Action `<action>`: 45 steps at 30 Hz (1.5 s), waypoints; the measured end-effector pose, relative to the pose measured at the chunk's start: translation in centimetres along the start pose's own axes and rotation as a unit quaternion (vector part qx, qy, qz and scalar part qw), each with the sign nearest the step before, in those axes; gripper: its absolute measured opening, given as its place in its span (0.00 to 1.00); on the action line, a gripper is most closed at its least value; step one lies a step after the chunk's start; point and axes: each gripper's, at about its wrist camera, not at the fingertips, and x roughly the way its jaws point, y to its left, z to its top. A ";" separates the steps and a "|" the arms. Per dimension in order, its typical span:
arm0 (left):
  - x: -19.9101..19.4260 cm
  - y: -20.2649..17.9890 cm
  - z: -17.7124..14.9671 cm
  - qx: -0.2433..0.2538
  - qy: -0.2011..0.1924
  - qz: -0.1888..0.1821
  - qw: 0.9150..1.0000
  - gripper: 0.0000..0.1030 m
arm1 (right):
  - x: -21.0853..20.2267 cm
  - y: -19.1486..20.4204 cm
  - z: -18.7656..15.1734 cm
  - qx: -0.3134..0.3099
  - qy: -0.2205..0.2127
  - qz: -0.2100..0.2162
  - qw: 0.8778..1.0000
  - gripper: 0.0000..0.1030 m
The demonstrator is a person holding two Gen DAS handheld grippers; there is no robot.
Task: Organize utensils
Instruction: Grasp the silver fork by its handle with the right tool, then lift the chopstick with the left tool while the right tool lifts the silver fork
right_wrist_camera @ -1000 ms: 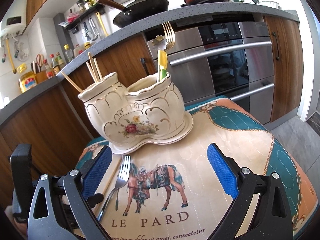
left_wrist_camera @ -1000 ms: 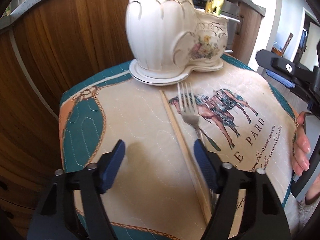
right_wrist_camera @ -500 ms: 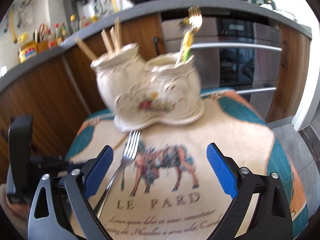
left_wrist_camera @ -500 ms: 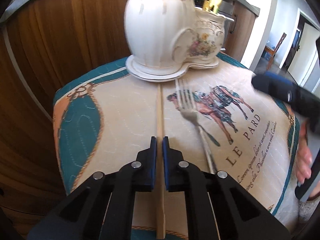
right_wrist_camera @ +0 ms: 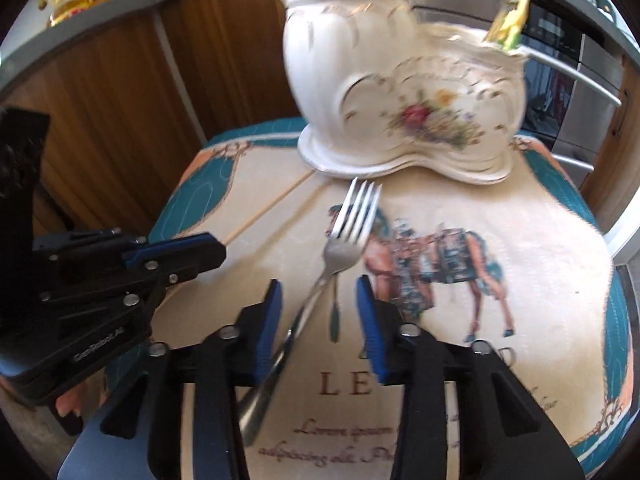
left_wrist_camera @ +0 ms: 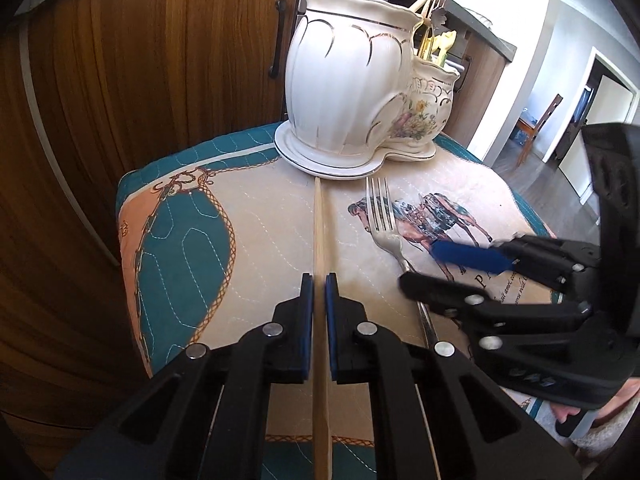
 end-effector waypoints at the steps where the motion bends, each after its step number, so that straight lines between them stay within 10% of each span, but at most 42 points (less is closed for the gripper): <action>1: 0.0 0.0 0.0 -0.001 0.000 -0.001 1.000 0.06 | 0.4 0.2 0.0 -0.003 0.007 -0.004 1.000 0.31; 7: 0.1 -0.3 -0.2 0.005 0.004 -0.003 1.000 0.06 | 0.3 -0.1 -0.4 -0.020 0.012 -0.026 0.999 0.07; 29: 1.5 -2.4 -1.0 0.055 0.043 -0.008 0.997 0.06 | -1.4 -3.8 -1.6 -0.041 0.043 -0.036 0.998 0.06; 36: 0.5 -2.8 -0.7 0.066 0.032 -0.006 0.997 0.06 | -3.3 -5.0 -1.8 -0.011 -0.014 -0.003 1.000 0.06; 45: -6.0 -4.6 1.1 0.083 -0.090 -0.031 0.992 0.06 | -9.6 -6.2 -0.9 -0.006 -0.183 0.019 0.983 0.06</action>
